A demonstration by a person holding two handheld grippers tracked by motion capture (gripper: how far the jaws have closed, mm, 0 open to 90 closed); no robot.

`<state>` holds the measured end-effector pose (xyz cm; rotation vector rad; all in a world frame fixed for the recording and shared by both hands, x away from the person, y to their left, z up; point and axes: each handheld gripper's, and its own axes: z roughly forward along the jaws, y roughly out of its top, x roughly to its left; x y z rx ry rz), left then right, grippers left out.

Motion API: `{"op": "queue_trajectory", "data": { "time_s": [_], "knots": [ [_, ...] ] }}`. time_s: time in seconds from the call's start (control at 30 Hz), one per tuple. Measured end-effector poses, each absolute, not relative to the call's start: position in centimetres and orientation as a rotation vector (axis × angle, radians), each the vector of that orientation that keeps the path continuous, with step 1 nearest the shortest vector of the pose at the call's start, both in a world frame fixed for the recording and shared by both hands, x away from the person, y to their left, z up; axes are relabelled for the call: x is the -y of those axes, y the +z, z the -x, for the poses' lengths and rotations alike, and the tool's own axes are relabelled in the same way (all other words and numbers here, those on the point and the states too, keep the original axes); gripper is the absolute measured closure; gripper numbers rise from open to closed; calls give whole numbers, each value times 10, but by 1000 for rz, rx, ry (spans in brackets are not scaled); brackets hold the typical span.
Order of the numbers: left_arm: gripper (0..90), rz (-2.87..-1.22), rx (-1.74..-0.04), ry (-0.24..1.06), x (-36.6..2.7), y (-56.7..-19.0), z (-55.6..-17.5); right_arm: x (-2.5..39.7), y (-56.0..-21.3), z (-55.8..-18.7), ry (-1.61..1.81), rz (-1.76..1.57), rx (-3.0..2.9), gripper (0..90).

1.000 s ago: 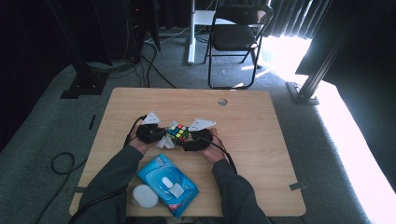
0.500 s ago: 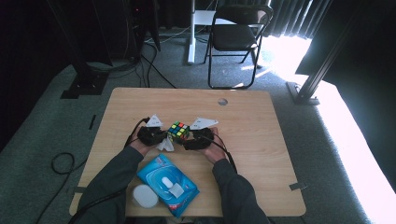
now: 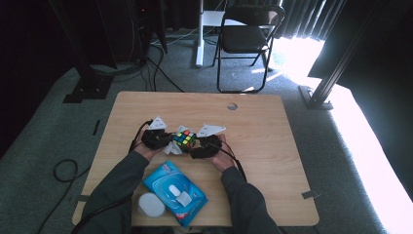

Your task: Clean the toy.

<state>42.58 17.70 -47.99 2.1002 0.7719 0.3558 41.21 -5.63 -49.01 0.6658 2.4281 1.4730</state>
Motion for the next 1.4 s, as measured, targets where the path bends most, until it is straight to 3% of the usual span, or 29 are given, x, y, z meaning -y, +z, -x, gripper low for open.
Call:
{"op": "queue_trajectory", "data": {
  "time_s": [1.4],
  "knots": [
    [865,-2203,-706,321,-162,-492,-420,69,-476,-419,1577,-809,-2252,345]
  ]
}}
